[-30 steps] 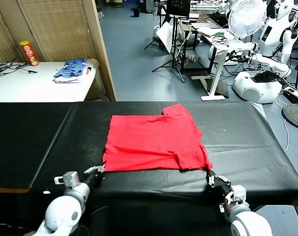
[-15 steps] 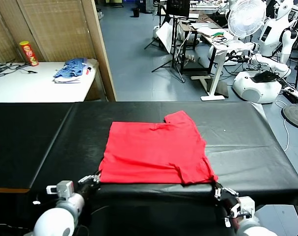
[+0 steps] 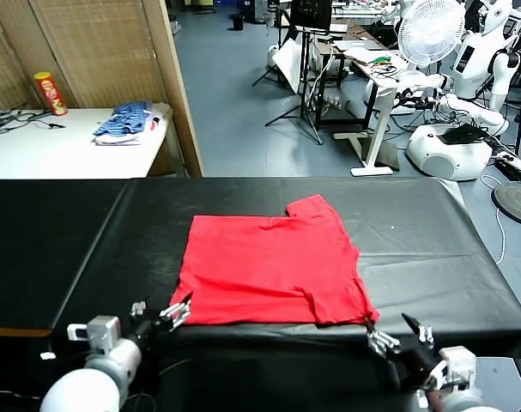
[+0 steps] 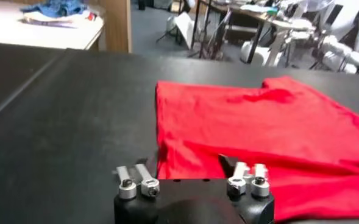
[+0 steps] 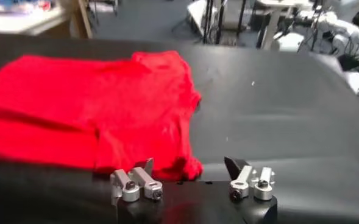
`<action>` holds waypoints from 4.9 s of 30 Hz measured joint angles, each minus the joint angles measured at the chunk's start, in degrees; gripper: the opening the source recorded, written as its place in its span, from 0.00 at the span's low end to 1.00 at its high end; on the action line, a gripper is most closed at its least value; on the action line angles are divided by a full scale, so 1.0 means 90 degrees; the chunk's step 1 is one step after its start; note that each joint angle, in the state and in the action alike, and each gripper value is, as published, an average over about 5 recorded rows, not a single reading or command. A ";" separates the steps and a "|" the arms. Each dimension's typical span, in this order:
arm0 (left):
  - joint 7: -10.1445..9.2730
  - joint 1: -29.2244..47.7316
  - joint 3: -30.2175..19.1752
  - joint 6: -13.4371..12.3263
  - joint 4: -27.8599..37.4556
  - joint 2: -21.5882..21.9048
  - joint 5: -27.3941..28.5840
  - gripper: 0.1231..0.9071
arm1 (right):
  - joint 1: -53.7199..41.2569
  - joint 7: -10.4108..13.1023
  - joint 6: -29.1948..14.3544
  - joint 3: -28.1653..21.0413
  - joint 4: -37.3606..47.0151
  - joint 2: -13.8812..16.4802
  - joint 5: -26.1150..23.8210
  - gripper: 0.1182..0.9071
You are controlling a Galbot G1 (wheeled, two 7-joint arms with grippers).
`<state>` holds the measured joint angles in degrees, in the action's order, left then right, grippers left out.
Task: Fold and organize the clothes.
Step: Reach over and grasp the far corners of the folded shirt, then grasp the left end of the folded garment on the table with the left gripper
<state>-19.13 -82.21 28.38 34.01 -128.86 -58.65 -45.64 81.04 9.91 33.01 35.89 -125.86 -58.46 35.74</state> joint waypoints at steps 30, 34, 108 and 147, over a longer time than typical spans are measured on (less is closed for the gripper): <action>0.0155 0.5449 -0.2370 0.0725 0.5460 -0.0291 -0.0904 0.86 | -0.6060 -0.0150 0.0695 -0.3403 0.6151 -0.0907 -0.0144 0.86; 0.0241 0.5613 -0.2457 0.0737 0.5739 -0.0354 -0.0860 0.86 | -0.6084 -0.0201 0.0678 -0.3402 0.6422 -0.1133 -0.0209 0.86; 0.0381 0.1408 -0.1146 0.0557 0.1322 0.0989 0.0067 0.05 | -0.1429 -0.0289 0.1021 -0.1449 0.1181 0.0444 0.0371 0.27; 0.0475 0.2465 -0.1309 -0.0335 0.3114 -0.0096 -0.0358 0.31 | -0.2434 0.0486 -0.0320 -0.1502 0.3187 -0.1552 -0.1290 0.05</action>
<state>-14.86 -60.02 16.59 31.00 -100.83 -59.52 -48.86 59.13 14.28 30.13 22.38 -97.17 -72.43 24.13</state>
